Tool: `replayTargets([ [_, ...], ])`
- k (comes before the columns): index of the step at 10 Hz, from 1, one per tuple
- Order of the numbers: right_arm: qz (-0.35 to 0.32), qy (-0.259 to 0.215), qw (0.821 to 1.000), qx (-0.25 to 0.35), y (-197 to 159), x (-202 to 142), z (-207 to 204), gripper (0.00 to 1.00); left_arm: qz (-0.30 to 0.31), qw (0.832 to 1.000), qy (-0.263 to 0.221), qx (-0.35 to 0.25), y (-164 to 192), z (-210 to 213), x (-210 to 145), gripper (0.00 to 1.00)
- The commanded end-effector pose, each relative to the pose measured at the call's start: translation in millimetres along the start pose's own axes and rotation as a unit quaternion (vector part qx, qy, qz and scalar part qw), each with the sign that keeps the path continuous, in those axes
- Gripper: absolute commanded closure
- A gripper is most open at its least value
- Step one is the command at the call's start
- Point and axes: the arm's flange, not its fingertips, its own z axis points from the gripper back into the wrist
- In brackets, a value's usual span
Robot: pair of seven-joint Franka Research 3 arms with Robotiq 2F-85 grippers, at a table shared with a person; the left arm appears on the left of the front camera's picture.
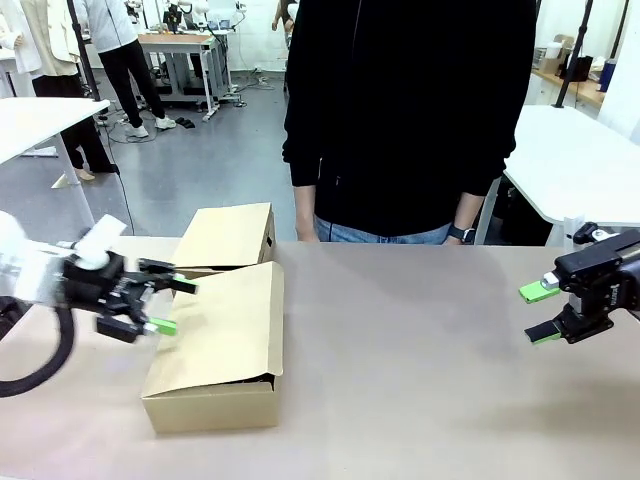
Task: Place items inside the box.
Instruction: Close the lid of the Mailer Box closest to the robot.
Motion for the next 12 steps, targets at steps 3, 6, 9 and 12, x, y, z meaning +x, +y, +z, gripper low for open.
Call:
replayTargets([
  [3,-0.007,0.0,1.0,0.006,3,-1,1,0.0,0.362,0.925,-0.113,-0.018,-34,90,28,0.0],
  [6,-0.007,0.0,1.0,0.006,3,-1,1,0.0,0.486,0.856,-0.165,-0.069,-30,108,14,0.0],
  [9,-0.007,0.0,1.0,0.006,3,-1,1,0.0,0.431,0.888,-0.141,-0.08,-42,105,14,0.0],
  [12,-0.007,0.0,1.0,0.006,3,-1,1,0.0,0.431,0.888,-0.141,-0.08,-42,105,14,0.0],
])
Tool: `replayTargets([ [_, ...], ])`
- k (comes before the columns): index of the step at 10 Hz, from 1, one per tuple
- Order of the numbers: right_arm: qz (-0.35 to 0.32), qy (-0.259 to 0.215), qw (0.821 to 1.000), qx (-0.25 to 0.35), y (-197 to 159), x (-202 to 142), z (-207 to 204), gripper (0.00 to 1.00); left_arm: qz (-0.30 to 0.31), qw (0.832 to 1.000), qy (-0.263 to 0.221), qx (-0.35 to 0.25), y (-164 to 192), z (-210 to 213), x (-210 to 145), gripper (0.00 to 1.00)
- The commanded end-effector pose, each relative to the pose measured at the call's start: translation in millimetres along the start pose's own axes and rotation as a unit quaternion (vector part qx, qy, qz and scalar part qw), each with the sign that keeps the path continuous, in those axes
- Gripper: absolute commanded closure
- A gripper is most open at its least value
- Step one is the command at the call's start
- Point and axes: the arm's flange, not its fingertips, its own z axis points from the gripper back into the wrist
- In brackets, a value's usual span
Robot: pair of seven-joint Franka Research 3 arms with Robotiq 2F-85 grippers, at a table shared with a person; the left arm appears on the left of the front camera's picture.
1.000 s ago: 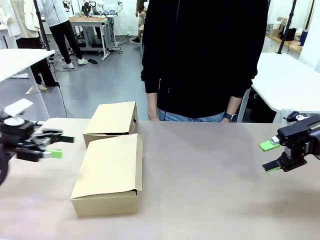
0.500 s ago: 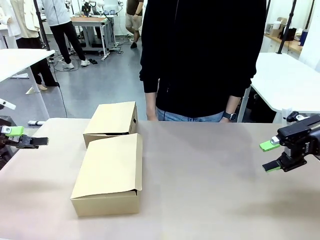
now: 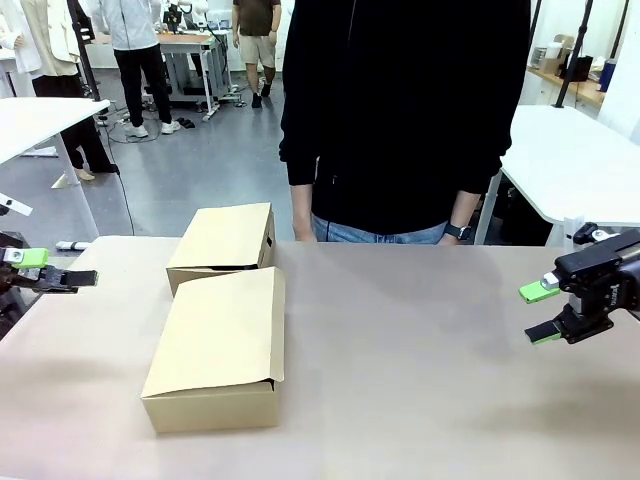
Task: Place items inside the box.
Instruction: Close the lid of the Mailer Box closest to the robot.
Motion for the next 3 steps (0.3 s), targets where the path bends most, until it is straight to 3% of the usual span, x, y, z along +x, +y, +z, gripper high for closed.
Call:
replayTargets([
  [1,-0.006,0.0,1.0,0.006,3.1,-1.0,1.3,0.0,-0.009,1.0,0.005,0.0,-1.4,-1.1,-5.4,0.0],
  [3,-0.006,0.0,1.0,0.006,3.1,-1.0,1.3,0.0,-0.009,1.0,0.005,0.0,-1.4,-1.1,-5.4,0.0],
])
